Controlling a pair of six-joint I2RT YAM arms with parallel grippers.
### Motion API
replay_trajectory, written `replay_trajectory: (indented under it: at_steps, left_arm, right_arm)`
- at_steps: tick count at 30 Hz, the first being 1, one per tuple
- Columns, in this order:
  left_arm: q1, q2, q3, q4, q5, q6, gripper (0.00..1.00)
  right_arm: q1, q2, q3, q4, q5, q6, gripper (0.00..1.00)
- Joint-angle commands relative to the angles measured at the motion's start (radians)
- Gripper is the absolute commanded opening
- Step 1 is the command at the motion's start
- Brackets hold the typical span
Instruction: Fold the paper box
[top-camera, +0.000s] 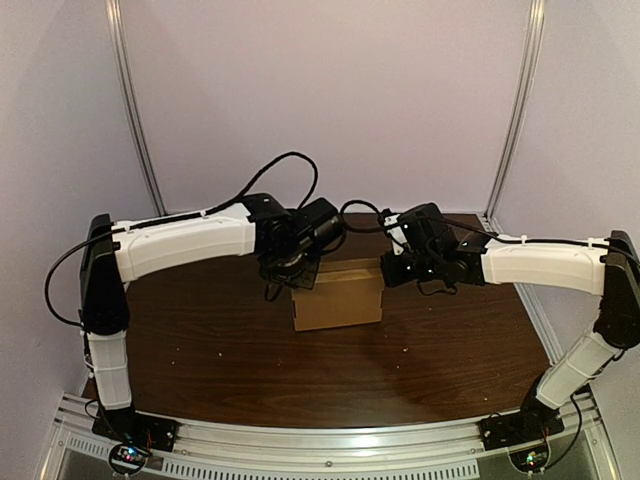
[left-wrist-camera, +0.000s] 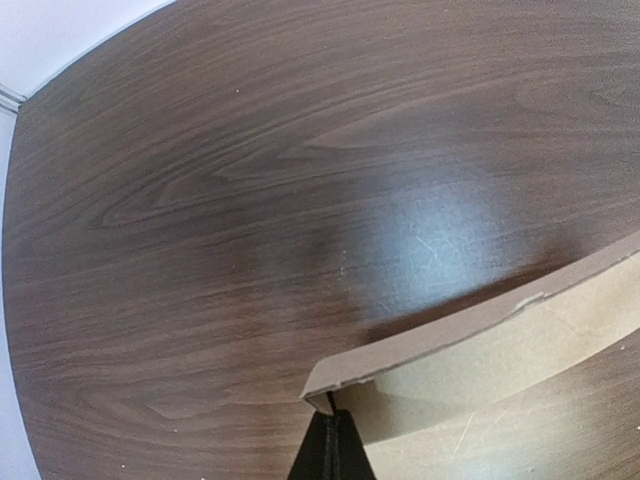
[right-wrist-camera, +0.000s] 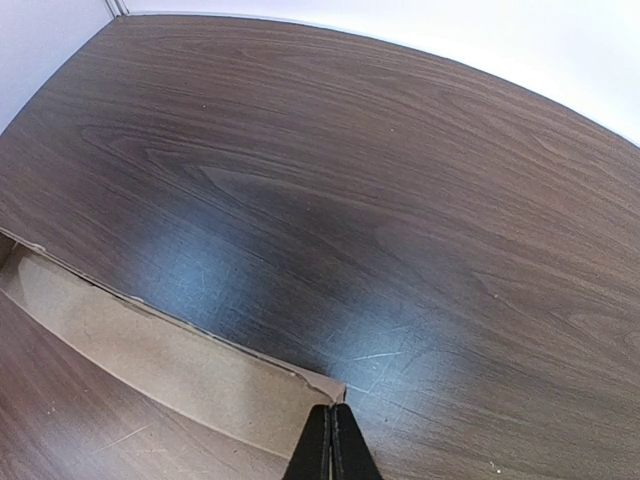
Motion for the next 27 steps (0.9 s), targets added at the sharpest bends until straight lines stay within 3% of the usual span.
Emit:
replay_trajectory:
  at_steps: [1,17,27]
  left_arm:
    - [-0.022,0.033,0.088,0.031,0.101,0.051,0.00]
    - [0.066,0.038,0.153,-0.010,0.254,0.063,0.00]
    - [0.089,0.090,0.278,-0.030,0.220,0.041,0.00]
  right_arm:
    - [0.024,0.031,-0.030,-0.096,-0.063,-0.014,0.00]
    - [0.026,0.030,-0.018,-0.115,-0.066,-0.027,0.00]
    - [0.025,0.035,0.032,-0.147,-0.056,0.007,0.00]
